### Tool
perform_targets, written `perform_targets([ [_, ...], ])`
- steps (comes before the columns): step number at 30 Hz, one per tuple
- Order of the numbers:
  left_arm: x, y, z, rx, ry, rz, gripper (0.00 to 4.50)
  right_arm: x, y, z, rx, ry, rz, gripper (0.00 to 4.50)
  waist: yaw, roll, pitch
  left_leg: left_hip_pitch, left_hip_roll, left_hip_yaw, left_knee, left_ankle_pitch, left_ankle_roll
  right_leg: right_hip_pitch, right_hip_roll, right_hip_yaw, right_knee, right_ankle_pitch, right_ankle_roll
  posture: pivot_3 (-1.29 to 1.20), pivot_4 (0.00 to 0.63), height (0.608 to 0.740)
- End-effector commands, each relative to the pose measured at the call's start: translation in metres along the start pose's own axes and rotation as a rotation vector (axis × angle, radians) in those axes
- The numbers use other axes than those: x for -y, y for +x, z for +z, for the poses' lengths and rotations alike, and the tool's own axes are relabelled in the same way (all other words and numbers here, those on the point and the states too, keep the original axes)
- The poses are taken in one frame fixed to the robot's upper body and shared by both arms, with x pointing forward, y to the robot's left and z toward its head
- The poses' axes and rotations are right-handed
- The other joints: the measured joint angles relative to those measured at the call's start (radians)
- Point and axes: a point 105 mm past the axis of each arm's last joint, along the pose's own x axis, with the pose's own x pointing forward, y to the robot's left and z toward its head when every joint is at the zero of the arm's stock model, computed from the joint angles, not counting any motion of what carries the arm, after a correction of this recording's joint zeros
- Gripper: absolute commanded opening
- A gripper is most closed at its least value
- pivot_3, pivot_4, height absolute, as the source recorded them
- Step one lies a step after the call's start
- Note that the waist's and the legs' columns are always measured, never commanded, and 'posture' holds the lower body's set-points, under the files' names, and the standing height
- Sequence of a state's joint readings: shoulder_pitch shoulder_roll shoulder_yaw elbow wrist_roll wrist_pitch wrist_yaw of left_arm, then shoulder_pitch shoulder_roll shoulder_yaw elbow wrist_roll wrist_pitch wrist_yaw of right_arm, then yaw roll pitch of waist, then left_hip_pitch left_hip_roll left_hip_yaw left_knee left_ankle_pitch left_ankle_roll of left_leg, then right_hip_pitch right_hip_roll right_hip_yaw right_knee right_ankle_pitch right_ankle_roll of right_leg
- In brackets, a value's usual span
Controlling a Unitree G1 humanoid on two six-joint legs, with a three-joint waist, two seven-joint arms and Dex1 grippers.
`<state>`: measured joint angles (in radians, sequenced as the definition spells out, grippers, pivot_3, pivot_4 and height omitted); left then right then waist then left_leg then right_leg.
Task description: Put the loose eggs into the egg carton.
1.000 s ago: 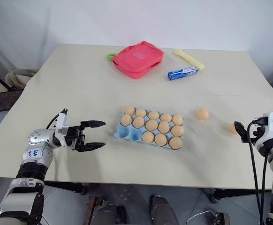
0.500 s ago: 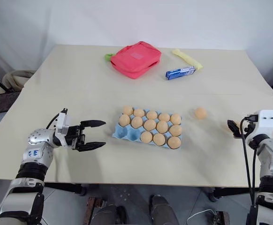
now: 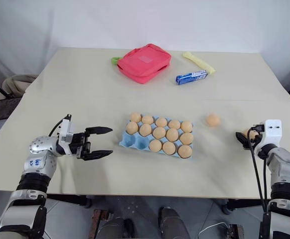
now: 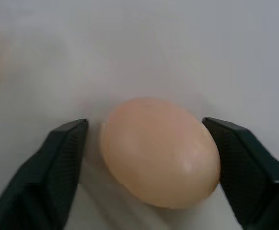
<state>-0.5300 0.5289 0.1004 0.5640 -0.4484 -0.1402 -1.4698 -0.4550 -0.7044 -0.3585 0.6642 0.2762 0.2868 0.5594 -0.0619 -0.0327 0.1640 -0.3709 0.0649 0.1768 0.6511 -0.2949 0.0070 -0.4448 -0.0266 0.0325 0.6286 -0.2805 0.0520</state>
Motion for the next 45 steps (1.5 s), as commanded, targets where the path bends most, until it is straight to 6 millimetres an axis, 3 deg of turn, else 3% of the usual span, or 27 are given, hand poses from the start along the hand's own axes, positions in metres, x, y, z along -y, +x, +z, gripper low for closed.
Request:
perform_targets([
  [1,0.000,-0.003,0.005,0.006,0.029,0.010,4.50,0.006,-0.006,0.023,0.055,-0.043,-0.010,2.52,0.000,0.000,0.000,0.000,0.000,0.000,0.000,0.000,0.000,0.000,0.000,0.000,0.000,0.000,0.000,0.00,0.150,0.740],
  [2,0.000,-0.003,0.005,0.007,0.030,0.011,4.50,0.004,-0.007,0.028,0.072,-0.047,-0.005,2.27,0.000,0.000,0.000,0.000,0.000,0.000,0.000,0.000,0.000,0.000,0.000,0.000,0.000,0.000,0.000,0.00,0.150,0.740],
  [9,0.000,-0.002,0.005,0.007,0.029,0.007,4.50,-0.008,-0.014,0.049,0.128,-0.087,0.023,2.27,0.002,0.001,0.000,0.000,0.000,0.000,0.000,0.000,0.000,0.000,0.000,0.000,0.000,0.000,0.000,0.00,0.150,0.740],
  [12,0.000,-0.002,0.005,0.007,0.029,0.006,4.50,-0.023,-0.018,0.069,0.179,-0.109,0.055,2.27,0.002,0.002,0.001,0.000,0.000,0.000,0.000,0.000,0.000,0.000,0.000,0.000,0.000,0.000,0.000,0.00,0.150,0.740],
  [16,0.000,-0.003,0.005,0.004,0.028,0.001,4.50,-0.087,-0.031,0.110,0.293,-0.191,0.220,2.27,-0.002,0.002,0.001,0.000,0.000,0.000,0.000,0.000,0.000,0.000,0.000,0.000,0.001,0.000,0.000,0.00,0.150,0.740],
  [21,0.000,-0.006,0.005,-0.003,0.027,-0.004,4.50,-0.173,-0.046,0.121,0.321,-0.225,0.458,2.27,0.001,0.002,0.001,0.000,0.002,-0.002,-0.001,-0.001,0.000,0.000,0.001,-0.002,0.002,-0.001,-0.001,0.00,0.150,0.740],
  [26,-0.001,-0.006,0.006,-0.006,0.029,-0.008,4.50,-0.251,-0.061,0.112,0.280,-0.234,0.689,2.27,0.004,0.002,0.001,-0.001,0.001,-0.002,-0.001,-0.001,0.002,-0.001,0.000,-0.002,0.001,-0.001,-0.001,0.00,0.150,0.740],
  [31,-0.002,-0.005,0.006,-0.009,0.031,-0.009,4.50,-0.296,-0.068,0.084,0.193,-0.280,0.838,2.27,0.008,0.001,0.000,-0.004,0.001,-0.002,-0.001,-0.001,0.002,-0.002,0.000,-0.003,-0.001,-0.001,-0.002,0.00,0.150,0.740],
  [39,-0.002,-0.007,0.008,-0.012,0.037,0.002,4.50,-0.329,-0.069,0.064,0.135,-0.305,0.917,2.27,0.006,0.001,0.000,-0.005,0.000,-0.002,0.000,-0.002,0.002,-0.003,0.000,-0.003,-0.002,-0.001,-0.001,0.00,0.150,0.740],
  [45,-0.001,-0.008,0.007,-0.011,0.037,0.010,4.50,-0.335,-0.065,0.055,0.114,-0.320,0.920,2.27,0.005,0.001,0.000,-0.005,0.001,-0.002,0.000,-0.001,0.002,-0.003,0.000,-0.004,-0.001,-0.001,-0.002,0.00,0.150,0.740],
])
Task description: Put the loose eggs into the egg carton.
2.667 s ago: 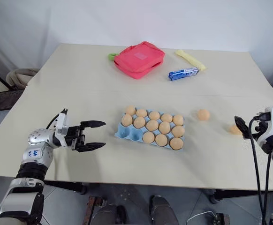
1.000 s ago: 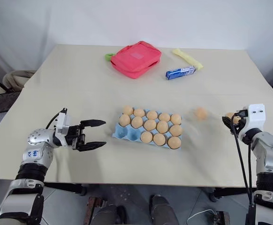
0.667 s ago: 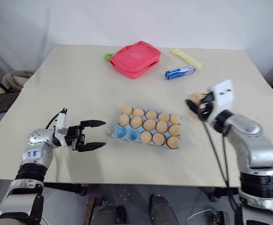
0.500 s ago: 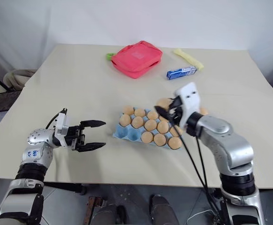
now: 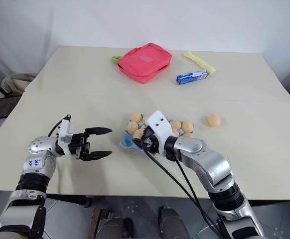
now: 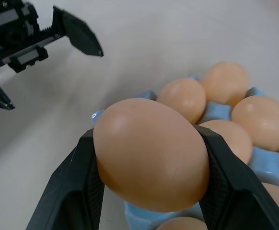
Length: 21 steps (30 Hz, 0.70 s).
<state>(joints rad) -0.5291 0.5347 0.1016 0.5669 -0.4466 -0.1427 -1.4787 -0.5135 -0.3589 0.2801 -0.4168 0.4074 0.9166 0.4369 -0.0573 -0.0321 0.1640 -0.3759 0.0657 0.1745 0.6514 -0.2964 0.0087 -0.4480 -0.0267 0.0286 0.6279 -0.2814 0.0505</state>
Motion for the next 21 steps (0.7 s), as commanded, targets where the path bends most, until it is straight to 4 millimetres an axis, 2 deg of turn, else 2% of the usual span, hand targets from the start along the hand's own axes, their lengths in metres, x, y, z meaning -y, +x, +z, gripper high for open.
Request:
perform_targets([
  [1,-0.002,-0.006,0.007,-0.003,0.036,0.016,4.50,-0.002,0.003,0.006,0.027,-0.024,0.001,2.27,0.000,0.000,0.000,0.000,0.000,0.000,0.000,0.000,0.000,0.000,0.000,0.000,0.000,0.000,0.000,0.00,0.150,0.740],
  [4,-0.001,-0.006,0.007,-0.002,0.036,0.018,4.50,-0.002,0.007,0.005,0.026,-0.022,-0.001,2.27,-0.001,0.000,0.000,0.000,0.000,0.000,0.000,0.000,0.000,0.000,0.000,0.000,0.000,0.000,0.000,0.00,0.150,0.740],
  [11,-0.001,-0.006,0.007,-0.001,0.036,0.022,4.50,-0.002,0.009,0.006,0.028,-0.022,0.004,4.46,0.000,0.000,0.000,0.000,0.000,0.000,0.000,0.000,0.000,0.000,0.000,0.000,0.000,0.000,0.000,0.00,0.150,0.740],
  [16,-0.001,-0.006,0.008,-0.001,0.037,0.021,4.50,-0.002,0.005,0.009,0.036,-0.039,0.011,4.46,0.000,0.000,0.000,0.000,0.000,0.000,0.000,0.000,0.000,0.000,0.000,0.000,0.000,0.000,0.000,0.00,0.150,0.740],
  [21,-0.002,-0.007,0.009,0.001,0.039,0.021,4.50,0.000,-0.009,0.021,0.077,-0.059,0.020,4.46,0.000,0.000,0.000,0.000,0.000,0.000,0.000,0.000,0.000,0.000,0.000,0.000,0.000,0.000,0.000,0.00,0.150,0.740],
])
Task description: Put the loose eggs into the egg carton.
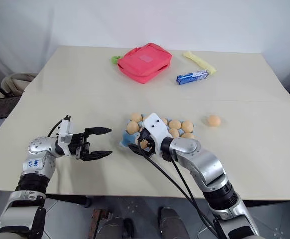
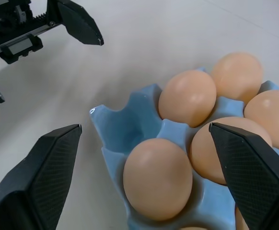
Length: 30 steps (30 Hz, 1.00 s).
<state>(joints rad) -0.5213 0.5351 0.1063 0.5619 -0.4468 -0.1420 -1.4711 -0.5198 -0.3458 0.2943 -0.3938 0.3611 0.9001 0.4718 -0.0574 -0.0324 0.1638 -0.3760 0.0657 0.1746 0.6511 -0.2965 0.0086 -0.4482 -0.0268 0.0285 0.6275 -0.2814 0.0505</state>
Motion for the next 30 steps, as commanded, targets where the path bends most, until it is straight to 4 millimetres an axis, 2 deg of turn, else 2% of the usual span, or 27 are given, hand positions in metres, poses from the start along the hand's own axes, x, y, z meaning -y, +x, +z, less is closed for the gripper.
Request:
perform_targets([
  [1,-0.002,-0.005,0.009,0.001,0.042,0.009,4.50,0.001,-0.017,0.025,0.095,-0.043,0.007,4.46,0.001,0.000,0.000,0.000,0.000,0.000,0.000,0.000,0.000,0.000,0.000,0.000,0.000,0.000,0.000,0.00,0.150,0.740],
  [5,-0.003,-0.004,0.009,0.004,0.043,0.011,4.50,0.008,-0.040,0.040,0.151,-0.059,-0.003,4.46,0.002,0.000,0.000,0.000,0.000,0.000,0.000,-0.001,0.002,0.000,0.000,0.000,0.000,0.000,0.000,0.00,0.150,0.740],
  [10,-0.004,-0.003,0.008,0.008,0.041,0.014,4.50,0.039,-0.092,0.043,0.215,-0.075,-0.171,4.46,0.007,0.000,0.000,0.000,0.000,0.000,-0.001,-0.002,0.003,0.000,0.000,0.000,-0.002,0.000,0.000,0.00,0.150,0.740],
  [15,-0.005,0.000,0.007,0.013,0.037,0.009,4.50,0.077,-0.163,0.019,0.208,-0.152,-0.426,4.46,0.019,-0.001,0.000,0.000,-0.001,0.000,-0.001,-0.003,0.004,0.001,0.000,0.000,-0.003,0.000,0.000,0.00,0.150,0.740],
  [17,-0.006,0.001,0.007,0.015,0.037,0.005,4.50,0.083,-0.184,0.010,0.208,-0.163,-0.473,4.46,0.022,-0.001,0.000,0.000,-0.001,0.000,-0.001,-0.003,0.004,0.002,0.000,0.000,-0.003,0.000,0.001,0.00,0.150,0.740],
  [20,-0.008,0.004,0.007,0.018,0.037,-0.004,4.50,0.090,-0.216,-0.017,0.158,-0.144,-0.547,4.46,0.023,-0.001,0.000,0.002,-0.001,0.001,0.000,-0.003,0.005,0.003,0.001,0.001,-0.002,0.000,0.002,0.00,0.150,0.740],
  [26,-0.009,0.008,0.007,0.025,0.040,-0.016,4.50,0.097,-0.264,-0.067,0.092,-0.041,-0.683,4.46,0.024,-0.001,0.000,0.005,-0.001,0.001,0.000,-0.002,0.005,0.004,0.001,0.002,-0.001,0.001,0.002,0.00,0.150,0.740],
  [30,-0.009,0.008,0.007,0.025,0.040,-0.020,4.50,0.096,-0.282,-0.089,0.082,0.014,-0.720,4.46,0.023,-0.001,0.000,0.005,-0.001,0.001,0.000,-0.002,0.005,0.005,0.001,0.003,-0.001,0.001,0.002,0.00,0.150,0.740],
])
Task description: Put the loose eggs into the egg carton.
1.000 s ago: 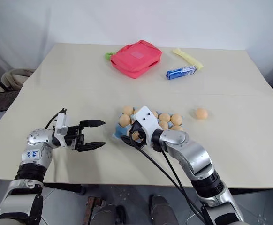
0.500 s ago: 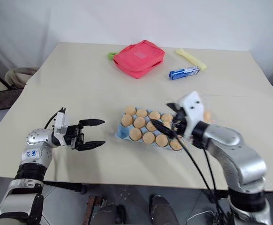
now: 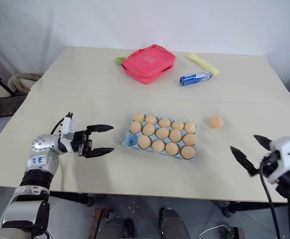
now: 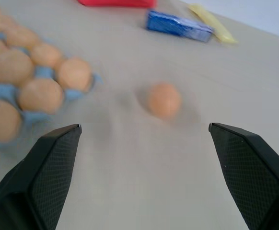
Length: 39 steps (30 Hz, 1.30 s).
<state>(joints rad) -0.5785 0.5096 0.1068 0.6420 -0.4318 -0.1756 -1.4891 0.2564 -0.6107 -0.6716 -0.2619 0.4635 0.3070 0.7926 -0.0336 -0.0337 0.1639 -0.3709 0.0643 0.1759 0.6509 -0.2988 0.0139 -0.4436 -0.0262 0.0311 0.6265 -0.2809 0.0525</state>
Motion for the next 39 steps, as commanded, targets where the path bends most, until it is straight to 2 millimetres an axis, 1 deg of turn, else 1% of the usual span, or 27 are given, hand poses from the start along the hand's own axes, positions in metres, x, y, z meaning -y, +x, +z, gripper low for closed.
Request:
perform_targets([
  [1,-0.002,0.002,0.006,0.007,0.033,-0.012,4.50,0.011,-0.011,0.002,0.043,-0.004,-0.034,4.46,-0.003,0.000,0.000,0.000,0.000,0.000,0.000,0.000,0.000,0.000,0.000,0.000,0.000,0.000,0.000,0.00,0.150,0.740],
  [4,-0.002,0.002,0.006,0.006,0.034,-0.013,4.50,0.019,-0.012,-0.003,0.038,0.007,-0.050,4.46,-0.008,0.000,0.000,0.000,0.000,0.000,0.000,0.000,0.000,0.000,0.000,0.000,0.001,0.000,0.000,0.00,0.150,0.740],
  [6,-0.002,0.002,0.007,0.006,0.035,-0.012,4.50,0.022,-0.009,-0.002,0.047,0.014,-0.054,4.46,-0.009,0.000,0.000,0.001,0.000,0.000,0.000,0.000,0.000,0.000,0.000,0.000,0.001,0.000,0.000,0.00,0.150,0.740],
  [11,-0.003,0.002,0.008,0.007,0.037,-0.011,4.50,0.025,0.018,0.000,0.076,0.058,-0.058,4.46,-0.020,0.000,0.000,0.001,0.000,0.000,0.000,0.000,0.000,0.000,-0.001,0.000,0.001,0.000,0.000,0.00,0.150,0.740],
  [13,-0.003,0.001,0.009,0.007,0.038,-0.009,4.50,0.026,0.034,0.005,0.102,0.070,-0.065,4.46,-0.024,0.000,0.000,0.000,0.000,0.000,0.000,0.001,-0.001,0.000,-0.001,0.001,0.001,0.000,0.000,0.00,0.150,0.740],
  [15,-0.004,0.001,0.009,0.007,0.039,-0.007,4.50,0.025,0.055,0.015,0.148,0.102,-0.066,4.46,-0.028,0.001,0.001,0.001,0.000,0.000,0.000,0.001,-0.001,0.000,0.000,0.001,0.002,0.000,0.000,0.00,0.150,0.740],
  [19,-0.004,0.000,0.011,0.011,0.046,-0.002,4.50,0.018,0.096,0.032,0.200,0.162,-0.040,4.46,-0.027,0.001,0.001,0.001,0.000,0.000,0.000,0.002,-0.002,-0.001,0.000,0.001,0.002,0.000,0.000,0.00,0.150,0.740],
  [21,-0.005,-0.001,0.012,0.018,0.053,0.004,4.50,0.015,0.115,0.036,0.208,0.189,-0.032,4.46,-0.027,0.002,0.001,0.001,0.001,0.000,0.000,0.002,-0.003,-0.001,0.000,0.001,0.003,0.000,-0.001,0.00,0.150,0.740],
  [23,-0.004,-0.002,0.013,0.023,0.057,0.007,4.50,0.010,0.133,0.032,0.180,0.207,-0.021,4.46,-0.026,0.002,0.001,0.000,0.001,0.000,0.000,0.002,-0.003,-0.001,0.000,0.001,0.003,0.000,-0.001,0.00,0.150,0.740],
  [25,-0.003,-0.003,0.015,0.029,0.061,0.007,4.50,0.006,0.147,0.022,0.126,0.207,-0.021,4.46,-0.025,0.002,0.001,0.000,0.001,0.000,0.000,0.003,-0.005,-0.001,0.000,0.000,0.002,0.000,-0.001,0.00,0.150,0.740],
  [27,-0.003,-0.004,0.016,0.036,0.070,0.009,4.50,0.007,0.157,0.010,0.070,0.192,-0.042,4.46,-0.021,0.002,0.001,-0.001,0.000,0.000,0.000,0.003,-0.006,-0.001,-0.001,0.000,0.001,0.000,-0.001,0.00,0.150,0.740],
  [30,-0.005,-0.004,0.023,0.071,0.108,0.030,4.50,0.007,0.170,0.003,0.060,0.209,-0.048,4.46,-0.023,0.002,0.001,-0.002,0.000,0.001,0.000,0.003,-0.006,-0.001,-0.001,0.000,0.000,0.000,0.000,0.00,0.150,0.740],
  [35,-0.003,-0.004,0.031,0.106,0.124,0.020,4.50,0.004,0.184,-0.001,0.048,0.211,-0.037,4.46,-0.030,0.002,0.001,-0.002,0.000,0.002,0.001,0.003,-0.006,-0.001,-0.001,0.001,0.001,0.000,0.000,0.00,0.150,0.740],
  [39,-0.002,-0.004,0.033,0.117,0.128,0.019,4.50,0.003,0.191,-0.006,0.030,0.209,-0.039,4.46,-0.039,0.002,0.001,0.000,0.001,0.002,0.000,0.004,-0.008,-0.001,0.000,0.001,0.003,0.000,0.000,0.00,0.150,0.740],
])
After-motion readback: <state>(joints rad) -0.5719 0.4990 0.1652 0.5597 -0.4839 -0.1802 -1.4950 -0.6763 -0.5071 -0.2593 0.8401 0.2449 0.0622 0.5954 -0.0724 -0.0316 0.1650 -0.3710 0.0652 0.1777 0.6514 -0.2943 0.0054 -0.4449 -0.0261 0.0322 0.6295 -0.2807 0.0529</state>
